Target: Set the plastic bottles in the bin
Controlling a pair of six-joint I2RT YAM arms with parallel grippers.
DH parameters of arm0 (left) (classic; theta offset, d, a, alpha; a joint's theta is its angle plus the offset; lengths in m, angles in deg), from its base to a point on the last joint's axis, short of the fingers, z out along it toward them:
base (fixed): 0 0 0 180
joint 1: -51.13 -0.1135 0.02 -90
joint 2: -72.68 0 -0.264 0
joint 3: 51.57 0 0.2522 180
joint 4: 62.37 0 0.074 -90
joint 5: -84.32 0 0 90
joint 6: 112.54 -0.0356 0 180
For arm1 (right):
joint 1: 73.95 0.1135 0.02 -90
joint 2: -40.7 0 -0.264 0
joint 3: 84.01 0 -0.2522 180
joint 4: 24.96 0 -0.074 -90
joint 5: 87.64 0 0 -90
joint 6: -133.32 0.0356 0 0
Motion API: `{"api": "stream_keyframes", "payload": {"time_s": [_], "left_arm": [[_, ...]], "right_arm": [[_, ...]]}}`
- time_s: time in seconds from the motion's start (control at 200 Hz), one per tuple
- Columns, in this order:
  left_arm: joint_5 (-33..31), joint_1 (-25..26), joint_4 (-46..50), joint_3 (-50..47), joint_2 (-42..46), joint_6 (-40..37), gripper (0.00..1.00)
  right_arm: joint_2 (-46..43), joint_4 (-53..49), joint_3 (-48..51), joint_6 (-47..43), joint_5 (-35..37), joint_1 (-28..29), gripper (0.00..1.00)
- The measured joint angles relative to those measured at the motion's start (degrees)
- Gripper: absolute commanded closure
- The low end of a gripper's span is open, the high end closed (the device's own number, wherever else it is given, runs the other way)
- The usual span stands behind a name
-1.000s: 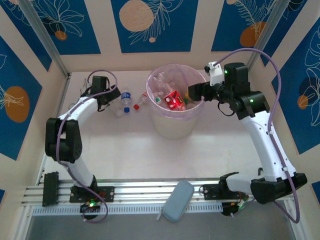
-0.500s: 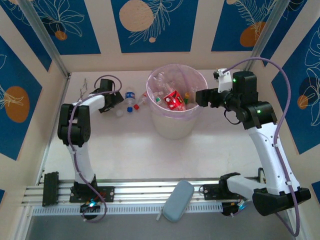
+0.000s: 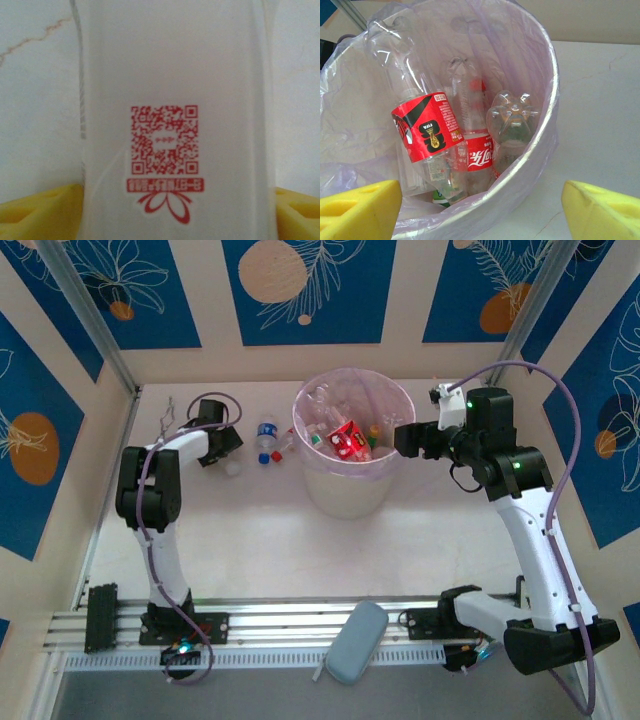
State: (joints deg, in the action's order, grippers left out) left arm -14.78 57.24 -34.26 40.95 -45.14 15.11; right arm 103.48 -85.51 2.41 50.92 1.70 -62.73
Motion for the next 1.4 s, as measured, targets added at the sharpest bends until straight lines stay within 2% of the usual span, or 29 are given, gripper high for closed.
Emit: {"api": "stream_keyframes", "payload": {"time_s": [0.2, 0.42, 0.585, 0.655, 0.725, 0.9, 0.98, 1.045, 1.235, 1.401], "left_arm": [[1.31, 0.0, -2.1, -2.71, 1.88, -0.61, 0.38], [4.17, 0.0, -2.43, -7.3, 8.04, -2.45, 0.39], [6.25, 0.0, -2.84, -9.88, 16.72, -4.13, 0.4], [8.17, 0.0, -3.54, -11.19, 20.83, -5.07, 0.46], [11.93, 0.0, -5.97, -13.35, 24.85, -6.1, 0.52], [25.97, 0.09, -14.4, -19.23, 31.17, -5.88, 0.67], [31.34, 0.68, -18.71, -21.55, 32.7, -4.92, 0.83], [34.4, 1.53, -21.22, -22.84, 33.94, -4.57, 0.91], [42.32, 6.69, -29.62, -23.8, 37.4, -3.65, 1.0], [46.88, 9.42, -33.9, -25.77, 42.18, -3.98, 1.0]], "right_arm": [[0.02, 0.0, 0.0, 0.09, 0.0, 0.0, 0.16], [1.05, 0.02, 0.0, 1.05, -0.87, 0.0, 0.16], [1.55, 0.02, 0.0, 1.64, -1.07, 0.28, 0.16], [1.55, 0.0, -0.02, 1.97, -1.25, 0.5, 0.16], [1.77, -0.39, -0.66, 3.06, -1.36, 0.87, 0.16], [2.27, -0.11, -3.1, 6.95, -3.85, 4.33, 0.16], [3.13, 0.28, -4.98, 8.26, -4.33, 7.39, 0.16], [4.31, 1.25, -6.73, 9.09, -4.55, 10.16, 0.16], [10.4, 4.68, -12.2, 10.58, -4.83, 18.29, 0.16], [17.16, 7.1, -16.65, 11.82, -4.96, 22.88, 0.15]]}}
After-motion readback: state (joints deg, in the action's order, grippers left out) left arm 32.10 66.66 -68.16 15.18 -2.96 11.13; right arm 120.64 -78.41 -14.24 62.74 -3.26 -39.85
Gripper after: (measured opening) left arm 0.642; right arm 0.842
